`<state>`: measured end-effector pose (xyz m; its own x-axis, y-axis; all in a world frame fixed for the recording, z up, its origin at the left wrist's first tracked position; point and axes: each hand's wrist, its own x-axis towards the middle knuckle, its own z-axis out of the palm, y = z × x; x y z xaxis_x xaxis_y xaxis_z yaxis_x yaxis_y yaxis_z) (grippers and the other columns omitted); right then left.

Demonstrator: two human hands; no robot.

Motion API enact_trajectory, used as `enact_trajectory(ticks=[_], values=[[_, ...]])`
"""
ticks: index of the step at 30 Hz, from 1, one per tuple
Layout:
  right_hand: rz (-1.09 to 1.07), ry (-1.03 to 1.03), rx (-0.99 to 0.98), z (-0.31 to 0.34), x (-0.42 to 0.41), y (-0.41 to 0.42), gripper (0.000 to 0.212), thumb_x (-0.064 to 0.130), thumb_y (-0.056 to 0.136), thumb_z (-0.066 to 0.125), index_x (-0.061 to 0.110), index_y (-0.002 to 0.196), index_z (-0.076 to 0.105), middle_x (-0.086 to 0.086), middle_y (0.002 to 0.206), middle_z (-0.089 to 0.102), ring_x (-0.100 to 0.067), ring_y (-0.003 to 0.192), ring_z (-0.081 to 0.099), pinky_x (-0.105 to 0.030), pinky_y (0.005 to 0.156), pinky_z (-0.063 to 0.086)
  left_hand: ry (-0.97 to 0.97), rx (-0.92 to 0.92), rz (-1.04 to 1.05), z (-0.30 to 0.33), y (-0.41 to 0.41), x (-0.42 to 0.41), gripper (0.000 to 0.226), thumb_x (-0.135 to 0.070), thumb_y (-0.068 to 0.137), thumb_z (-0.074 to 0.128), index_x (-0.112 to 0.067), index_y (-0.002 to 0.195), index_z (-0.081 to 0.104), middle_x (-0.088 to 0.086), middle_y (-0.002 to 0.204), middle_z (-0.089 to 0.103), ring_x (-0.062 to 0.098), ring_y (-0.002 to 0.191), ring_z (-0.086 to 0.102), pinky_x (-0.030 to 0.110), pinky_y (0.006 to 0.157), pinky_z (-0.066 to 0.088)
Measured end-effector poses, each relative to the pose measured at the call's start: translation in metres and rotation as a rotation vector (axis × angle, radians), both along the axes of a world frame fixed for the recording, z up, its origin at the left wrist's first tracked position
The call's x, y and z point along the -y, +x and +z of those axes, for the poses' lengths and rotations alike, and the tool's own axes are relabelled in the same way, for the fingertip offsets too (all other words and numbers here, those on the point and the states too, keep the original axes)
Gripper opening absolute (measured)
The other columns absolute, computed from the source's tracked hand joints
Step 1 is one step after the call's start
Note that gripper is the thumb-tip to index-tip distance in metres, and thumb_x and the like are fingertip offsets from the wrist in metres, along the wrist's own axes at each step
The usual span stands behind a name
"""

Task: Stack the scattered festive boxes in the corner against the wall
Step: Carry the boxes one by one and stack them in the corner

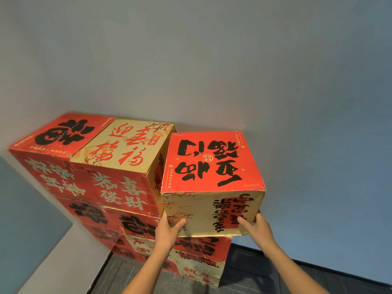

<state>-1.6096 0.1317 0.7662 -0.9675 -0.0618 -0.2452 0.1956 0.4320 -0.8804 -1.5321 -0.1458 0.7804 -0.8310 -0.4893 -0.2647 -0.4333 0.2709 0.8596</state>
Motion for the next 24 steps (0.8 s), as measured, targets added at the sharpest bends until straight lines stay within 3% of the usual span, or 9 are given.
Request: enact_trajectory(ticks=[3,5,8,11,17,22,24], values=[[0.032,-0.014,0.016,0.005,-0.002,0.004,0.036,0.028,0.089,0.072,0.017,0.12,0.056,0.004,0.112,0.065,0.001,0.094,0.058,-0.012,0.068,0.045,0.005,0.006,0.004,0.002,0.001,-0.001,0.066,-0.027,0.081,0.08,-0.027,0.138,0.046,-0.007,0.125,0.064,0.021,0.121,0.058,0.047,0.105,0.046],[0.049,-0.024,0.033,0.008,-0.006,0.005,0.04,0.032,0.088,0.073,0.02,0.121,0.054,0.004,0.115,0.064,-0.006,0.102,0.06,-0.013,0.07,0.044,0.008,0.013,0.005,0.005,0.004,-0.002,0.065,-0.024,0.08,0.081,-0.028,0.135,0.046,-0.007,0.126,0.063,0.022,0.123,0.056,0.046,0.106,0.046],[0.071,-0.037,0.019,0.02,-0.017,0.005,0.05,0.036,0.085,0.075,0.024,0.125,0.049,0.004,0.125,0.06,-0.019,0.125,0.054,-0.029,0.092,0.049,-0.019,0.01,0.011,0.011,0.01,-0.003,0.076,-0.026,0.08,0.082,-0.02,0.144,0.041,-0.008,0.131,0.055,0.022,0.13,0.05,0.042,0.108,0.042],[0.071,-0.05,-0.057,0.044,-0.027,0.002,0.067,0.037,0.083,0.076,0.024,0.14,0.043,0.003,0.138,0.053,-0.017,0.131,0.049,-0.043,0.107,0.043,-0.083,-0.039,0.061,0.02,0.018,-0.004,0.08,-0.031,0.081,0.081,-0.015,0.147,0.039,0.001,0.141,0.054,0.022,0.128,0.053,0.042,0.109,0.043],[0.107,-0.069,-0.211,0.077,-0.029,-0.001,0.078,0.036,0.087,0.072,0.037,0.152,0.03,0.01,0.136,0.057,-0.012,0.124,0.053,-0.038,0.101,0.047,-0.264,-0.268,0.178,0.041,0.027,-0.011,0.05,-0.027,0.089,0.072,-0.018,0.135,0.053,-0.006,0.124,0.061,0.014,0.11,0.06,0.038,0.098,0.051],[0.102,-0.043,-0.219,0.092,-0.015,0.004,0.086,0.029,0.098,0.059,0.042,0.156,-0.003,0.016,0.118,0.058,-0.005,0.102,0.056,-0.033,0.094,0.048,-0.291,-0.316,0.176,0.059,0.021,-0.005,0.032,-0.02,0.089,0.072,-0.018,0.119,0.061,-0.01,0.099,0.066,0.008,0.091,0.064,0.03,0.087,0.053],[0.089,-0.039,-0.215,0.092,-0.009,0.006,0.078,0.026,0.1,0.056,0.039,0.157,0.004,0.018,0.112,0.061,0.003,0.091,0.058,-0.027,0.086,0.053,-0.308,-0.304,0.167,0.063,0.017,0.005,0.025,-0.019,0.09,0.072,-0.016,0.113,0.064,-0.009,0.094,0.067,0.009,0.088,0.064,0.03,0.085,0.052]])
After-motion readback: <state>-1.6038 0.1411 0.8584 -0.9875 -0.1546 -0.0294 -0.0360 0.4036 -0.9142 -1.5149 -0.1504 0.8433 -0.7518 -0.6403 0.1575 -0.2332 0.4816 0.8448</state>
